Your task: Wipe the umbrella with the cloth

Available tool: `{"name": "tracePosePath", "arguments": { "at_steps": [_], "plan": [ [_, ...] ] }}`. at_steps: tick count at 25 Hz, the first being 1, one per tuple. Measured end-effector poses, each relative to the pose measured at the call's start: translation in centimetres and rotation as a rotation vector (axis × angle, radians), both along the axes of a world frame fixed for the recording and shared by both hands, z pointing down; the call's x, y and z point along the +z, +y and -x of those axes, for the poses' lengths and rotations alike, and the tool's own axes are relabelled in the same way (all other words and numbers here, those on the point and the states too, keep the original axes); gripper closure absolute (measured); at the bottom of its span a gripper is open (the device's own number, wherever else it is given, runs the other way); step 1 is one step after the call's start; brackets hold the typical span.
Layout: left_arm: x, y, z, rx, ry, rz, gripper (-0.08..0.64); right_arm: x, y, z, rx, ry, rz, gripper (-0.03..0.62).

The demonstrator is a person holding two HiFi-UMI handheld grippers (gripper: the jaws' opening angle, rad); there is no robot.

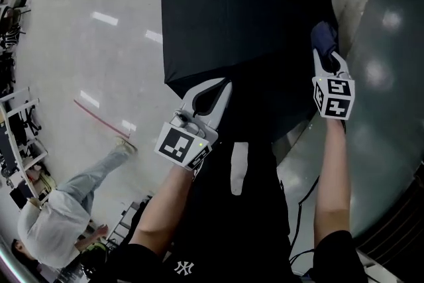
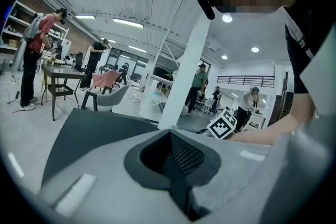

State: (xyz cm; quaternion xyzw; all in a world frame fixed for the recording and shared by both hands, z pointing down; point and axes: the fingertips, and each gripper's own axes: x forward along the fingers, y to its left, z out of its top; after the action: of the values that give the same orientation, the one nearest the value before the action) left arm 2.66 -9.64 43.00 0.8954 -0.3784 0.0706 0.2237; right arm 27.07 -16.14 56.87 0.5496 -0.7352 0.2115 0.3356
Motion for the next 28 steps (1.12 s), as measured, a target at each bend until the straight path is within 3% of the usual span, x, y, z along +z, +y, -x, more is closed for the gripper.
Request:
{"name": "tracePosePath", "arguments": {
  "at_steps": [4,8,28],
  "plan": [
    [0.8,0.6,-1.1,-0.004,-0.014,0.016,0.56,2.3,0.7,-2.5,0.025,0.048,0.019,0.506],
    [1.4,0.8,-1.3,-0.03,-0.015,0.03,0.56,4.5,1.3,-3.5,0.03,0.039,0.057,0.506],
    [2.7,5.1,3.0,-0.002,-0.006,0.038,0.56,2.9,7.0,7.8,-0.029,-0.067,0.066,0.505]
  ]
}}
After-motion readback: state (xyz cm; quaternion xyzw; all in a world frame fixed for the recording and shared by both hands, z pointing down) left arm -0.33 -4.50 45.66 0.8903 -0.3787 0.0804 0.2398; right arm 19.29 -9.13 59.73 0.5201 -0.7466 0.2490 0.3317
